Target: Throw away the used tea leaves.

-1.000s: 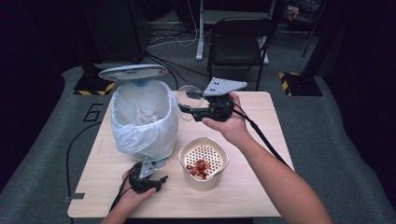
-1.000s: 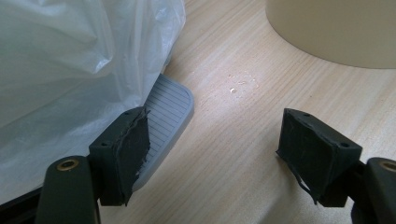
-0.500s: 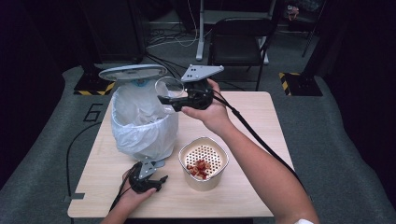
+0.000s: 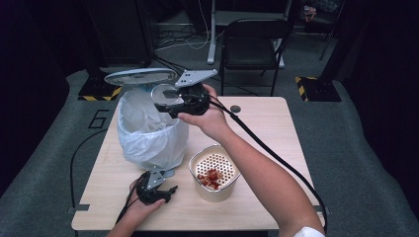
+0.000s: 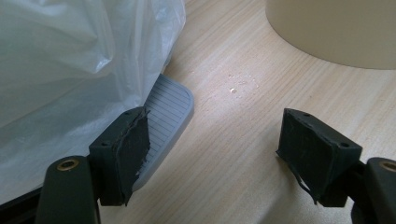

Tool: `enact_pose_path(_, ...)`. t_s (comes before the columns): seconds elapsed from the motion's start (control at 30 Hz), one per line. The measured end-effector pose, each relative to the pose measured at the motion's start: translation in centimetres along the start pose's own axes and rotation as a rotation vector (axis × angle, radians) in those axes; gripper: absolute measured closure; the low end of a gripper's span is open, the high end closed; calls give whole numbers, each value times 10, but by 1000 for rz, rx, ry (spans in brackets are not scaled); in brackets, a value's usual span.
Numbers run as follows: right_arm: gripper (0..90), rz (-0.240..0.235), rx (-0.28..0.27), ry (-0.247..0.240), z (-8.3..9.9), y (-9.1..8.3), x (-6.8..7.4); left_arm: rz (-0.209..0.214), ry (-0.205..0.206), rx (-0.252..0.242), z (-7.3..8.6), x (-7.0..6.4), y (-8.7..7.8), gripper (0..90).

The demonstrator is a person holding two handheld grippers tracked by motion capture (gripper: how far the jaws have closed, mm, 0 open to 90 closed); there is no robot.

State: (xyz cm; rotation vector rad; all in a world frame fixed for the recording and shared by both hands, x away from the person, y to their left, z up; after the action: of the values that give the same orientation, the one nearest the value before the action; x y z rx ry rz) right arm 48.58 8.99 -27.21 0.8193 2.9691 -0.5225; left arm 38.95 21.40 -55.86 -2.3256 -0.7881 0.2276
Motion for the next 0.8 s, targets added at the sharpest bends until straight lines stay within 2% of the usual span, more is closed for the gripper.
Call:
enact_pose_path(0.27, 478, -15, 5, 3, -3, 13, 7, 0, 0, 0, 0, 0, 0, 246)
enact_pose_path(0.3, 478, -15, 3, 3, -4, 15, 8, -23, 1, -24, 0, 0, 2, 246)
enact_pose_path(0.33, 478, -15, 5, 4, -4, 16, 8, -3, 1, -2, 0, 0, 0, 246)
enact_pose_path(0.43, 477, -17, 11, 10, -4, 21, 8, -3, 2, -1, 0, 0, 0, 246)
enact_pose_path(0.5, 476, -17, 15, 11, -3, 24, 7, -23, 1, -23, 0, 0, 2, 246)
enact_pose_path(0.57, 476, -14, 12, 17, -3, 27, 7, -16, 1, -18, 0, 0, 2, 246)
enact_pose_path(0.6, 475, -14, 15, 19, -2, 29, 6, -2, 2, 0, 0, 0, 0, 246)
enact_pose_path(0.7, 473, -6, 26, 17, 0, 34, 4, -3, 2, 0, 0, 0, 0, 246)
enact_pose_path(0.8, 470, -3, 32, 37, 3, 41, 2, -3, 2, 0, 0, 0, 0, 246)
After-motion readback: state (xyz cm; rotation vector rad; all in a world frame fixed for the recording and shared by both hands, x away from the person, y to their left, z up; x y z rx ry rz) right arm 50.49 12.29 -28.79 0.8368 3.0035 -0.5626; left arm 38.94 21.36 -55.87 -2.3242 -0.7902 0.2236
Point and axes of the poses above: each handheld gripper's, and its own axes: y roughly forward along the jaws, z roughly out of its underside, x roughly to its left, the point moved 5 cm from there along y, roughly forward along the jaws, and after that the axes turned 10 degrees about z, right-handed, at the moved point
